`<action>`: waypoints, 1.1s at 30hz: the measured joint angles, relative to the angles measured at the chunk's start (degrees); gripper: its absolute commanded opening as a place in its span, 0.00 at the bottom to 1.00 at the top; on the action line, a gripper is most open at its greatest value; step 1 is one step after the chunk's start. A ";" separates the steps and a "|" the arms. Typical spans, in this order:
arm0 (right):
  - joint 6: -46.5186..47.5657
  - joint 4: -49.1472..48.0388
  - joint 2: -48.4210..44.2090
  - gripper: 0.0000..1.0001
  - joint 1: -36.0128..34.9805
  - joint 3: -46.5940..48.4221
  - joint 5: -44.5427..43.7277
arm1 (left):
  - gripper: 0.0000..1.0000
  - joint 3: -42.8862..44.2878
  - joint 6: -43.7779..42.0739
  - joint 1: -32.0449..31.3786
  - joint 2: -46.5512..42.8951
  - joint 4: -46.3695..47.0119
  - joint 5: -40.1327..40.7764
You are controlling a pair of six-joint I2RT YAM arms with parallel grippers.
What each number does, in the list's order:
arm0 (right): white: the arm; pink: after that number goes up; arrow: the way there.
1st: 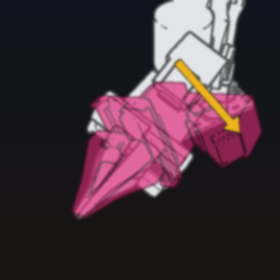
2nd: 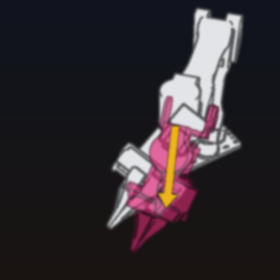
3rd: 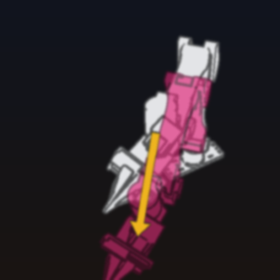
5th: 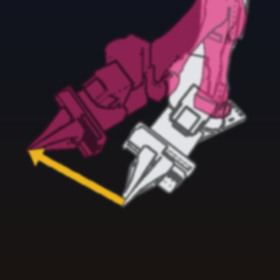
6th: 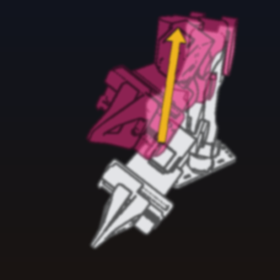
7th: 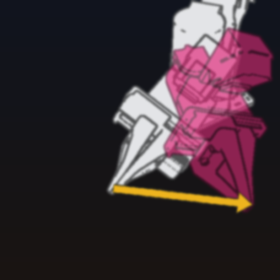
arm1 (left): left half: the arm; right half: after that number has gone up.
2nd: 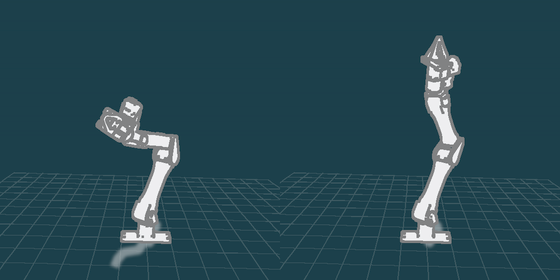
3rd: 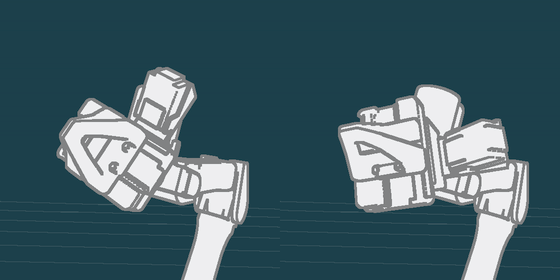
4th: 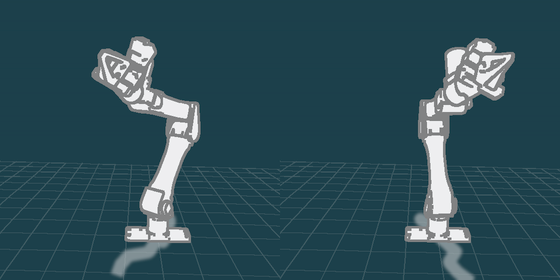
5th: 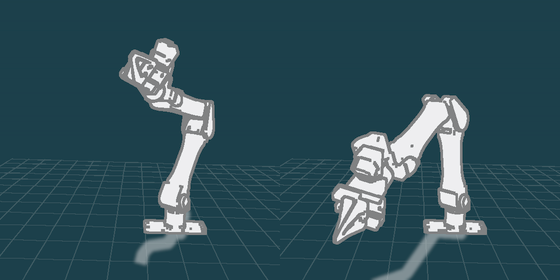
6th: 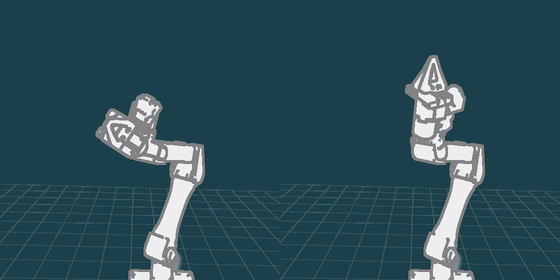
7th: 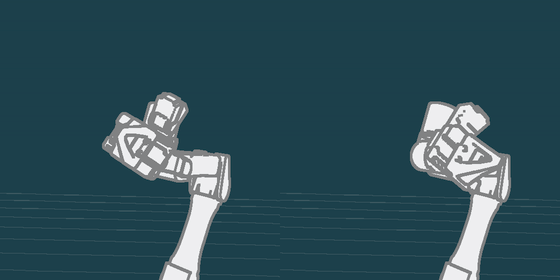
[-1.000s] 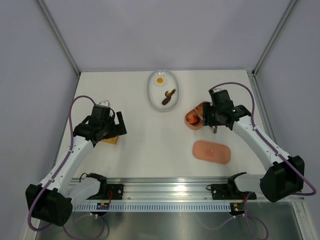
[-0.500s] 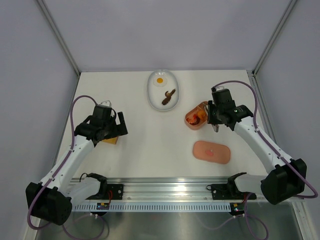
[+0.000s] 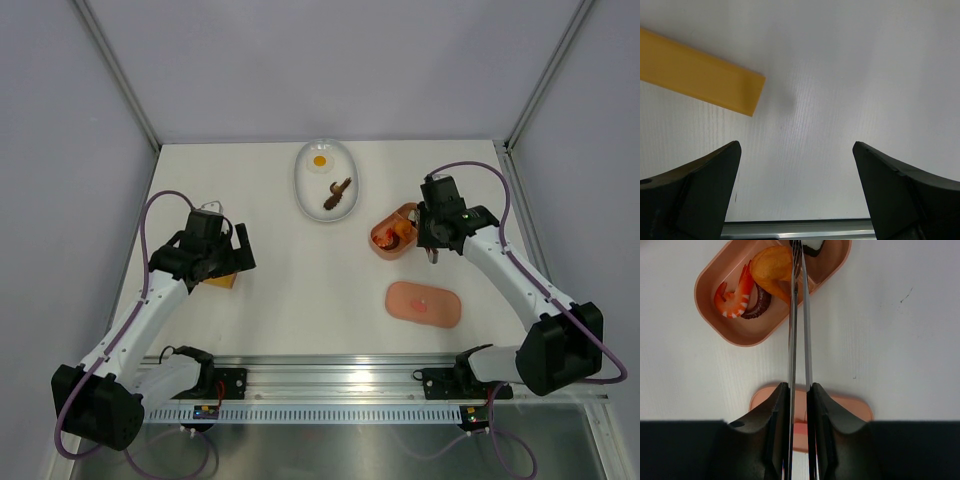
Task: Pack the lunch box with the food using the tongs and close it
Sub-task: Place the fake food in the packing box.
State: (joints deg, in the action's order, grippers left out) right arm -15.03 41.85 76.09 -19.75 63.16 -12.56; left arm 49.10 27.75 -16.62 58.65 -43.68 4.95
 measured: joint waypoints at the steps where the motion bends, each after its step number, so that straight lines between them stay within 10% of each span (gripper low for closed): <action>1: 0.02 0.02 0.02 0.21 0.00 0.00 0.11 | 0.99 0.00 0.00 0.00 0.00 0.07 0.00; 33: 2.86 -0.59 -2.34 0.22 0.04 0.02 13.40 | 0.99 0.00 0.83 -0.59 0.37 0.28 0.00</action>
State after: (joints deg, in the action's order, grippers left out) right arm -12.16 41.25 73.76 -19.70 63.18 0.84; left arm 49.10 28.58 -17.21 59.02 -43.40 4.95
